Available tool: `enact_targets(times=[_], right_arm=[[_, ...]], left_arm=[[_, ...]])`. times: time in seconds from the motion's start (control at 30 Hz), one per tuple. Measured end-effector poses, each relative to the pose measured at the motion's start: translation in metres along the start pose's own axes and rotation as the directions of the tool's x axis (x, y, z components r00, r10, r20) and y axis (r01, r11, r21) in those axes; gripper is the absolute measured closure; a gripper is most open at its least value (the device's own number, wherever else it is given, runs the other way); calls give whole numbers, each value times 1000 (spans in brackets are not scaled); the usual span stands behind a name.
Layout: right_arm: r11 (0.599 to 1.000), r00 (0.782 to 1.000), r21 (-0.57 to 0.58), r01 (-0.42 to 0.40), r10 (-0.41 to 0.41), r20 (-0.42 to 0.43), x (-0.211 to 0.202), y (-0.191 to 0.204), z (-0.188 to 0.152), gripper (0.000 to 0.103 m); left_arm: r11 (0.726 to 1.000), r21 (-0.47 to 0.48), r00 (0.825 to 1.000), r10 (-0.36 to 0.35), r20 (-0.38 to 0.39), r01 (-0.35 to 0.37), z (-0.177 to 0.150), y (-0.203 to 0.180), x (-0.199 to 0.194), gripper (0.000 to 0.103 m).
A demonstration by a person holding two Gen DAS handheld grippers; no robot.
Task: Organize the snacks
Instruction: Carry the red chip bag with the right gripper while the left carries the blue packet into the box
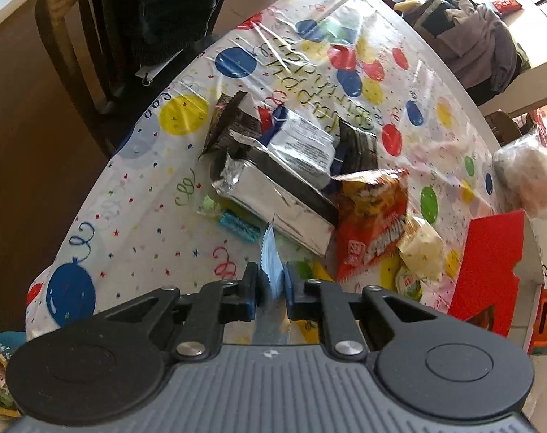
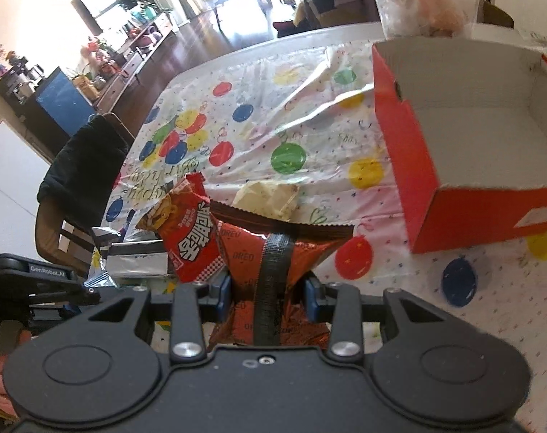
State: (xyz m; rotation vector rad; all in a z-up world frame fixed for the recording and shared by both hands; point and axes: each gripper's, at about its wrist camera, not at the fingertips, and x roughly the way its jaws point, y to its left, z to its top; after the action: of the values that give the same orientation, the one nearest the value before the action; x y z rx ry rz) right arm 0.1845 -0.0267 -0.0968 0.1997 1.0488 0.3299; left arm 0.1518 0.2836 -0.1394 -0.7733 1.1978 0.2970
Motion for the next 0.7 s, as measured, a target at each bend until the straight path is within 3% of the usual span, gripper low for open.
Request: enact_targets(times=[0.33,0.7], right_arm=[[997,999,-73,-38,39,14,-43,-47,26,66],[997,999,-83,0,2,35,-69,-125,65,66]], left_arm=[[988,145,998,-59,25,55,-31,-70,-32,89],[913,391,990,-136,32,113,-61,-195,-29,89]])
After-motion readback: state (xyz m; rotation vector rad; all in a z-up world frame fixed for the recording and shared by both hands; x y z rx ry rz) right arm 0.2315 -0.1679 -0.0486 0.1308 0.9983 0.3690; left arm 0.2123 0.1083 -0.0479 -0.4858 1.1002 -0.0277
